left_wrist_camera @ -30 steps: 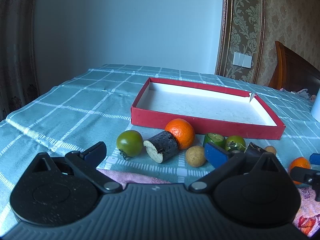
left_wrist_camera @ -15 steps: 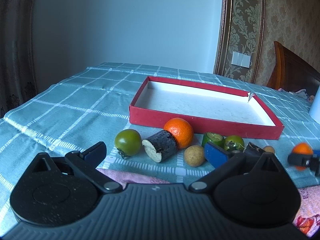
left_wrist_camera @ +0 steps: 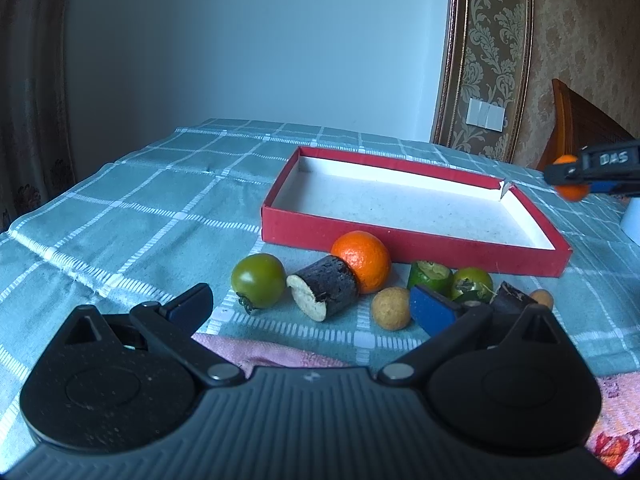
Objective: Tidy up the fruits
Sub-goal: 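Carry the tangerine over the red tray and open the right tool, then move the open left tool toward the green tomato, then close the left tool around the green tomato, then lift the green tomato into the red tray and open the left tool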
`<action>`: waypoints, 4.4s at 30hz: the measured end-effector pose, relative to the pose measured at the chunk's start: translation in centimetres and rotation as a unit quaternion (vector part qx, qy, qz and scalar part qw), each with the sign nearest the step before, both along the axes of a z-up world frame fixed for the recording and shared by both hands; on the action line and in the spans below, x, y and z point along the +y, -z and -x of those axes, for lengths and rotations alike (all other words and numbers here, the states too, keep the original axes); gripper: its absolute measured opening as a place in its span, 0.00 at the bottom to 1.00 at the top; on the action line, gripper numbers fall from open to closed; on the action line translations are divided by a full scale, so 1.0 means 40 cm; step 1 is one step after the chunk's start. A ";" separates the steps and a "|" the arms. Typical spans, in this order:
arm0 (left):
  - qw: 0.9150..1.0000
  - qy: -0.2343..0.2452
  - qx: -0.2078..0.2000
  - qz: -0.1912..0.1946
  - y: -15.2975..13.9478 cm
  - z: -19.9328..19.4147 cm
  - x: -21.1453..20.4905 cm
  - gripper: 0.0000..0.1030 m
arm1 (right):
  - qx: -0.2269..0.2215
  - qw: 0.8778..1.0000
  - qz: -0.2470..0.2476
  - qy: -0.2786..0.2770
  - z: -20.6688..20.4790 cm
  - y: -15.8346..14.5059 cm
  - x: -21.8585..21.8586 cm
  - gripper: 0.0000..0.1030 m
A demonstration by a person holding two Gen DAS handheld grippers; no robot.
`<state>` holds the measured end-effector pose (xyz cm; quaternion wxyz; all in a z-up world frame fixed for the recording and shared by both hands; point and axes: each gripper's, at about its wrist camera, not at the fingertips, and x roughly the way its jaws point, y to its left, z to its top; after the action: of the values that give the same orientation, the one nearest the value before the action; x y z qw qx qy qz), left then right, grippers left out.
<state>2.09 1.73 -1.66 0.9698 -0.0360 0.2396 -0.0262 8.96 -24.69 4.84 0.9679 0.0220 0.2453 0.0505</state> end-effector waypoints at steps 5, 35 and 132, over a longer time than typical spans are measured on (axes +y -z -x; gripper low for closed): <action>1.000 -0.002 0.006 0.000 0.001 -0.008 0.003 1.00 | 0.034 0.999 0.005 0.002 -0.065 0.065 0.007 0.41; 1.000 -0.019 0.002 0.000 0.000 -0.002 0.008 1.00 | 0.035 0.982 -0.123 0.139 0.152 0.180 -0.123 0.86; 0.995 0.058 0.010 -0.078 -0.082 -0.229 -0.035 0.29 | 0.057 0.990 -0.120 0.048 0.042 0.181 -0.142 0.97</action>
<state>11.27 0.35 1.62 0.9642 0.0531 0.2522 -0.0630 7.29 -30.36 -2.39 0.9439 0.1527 0.2911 0.0322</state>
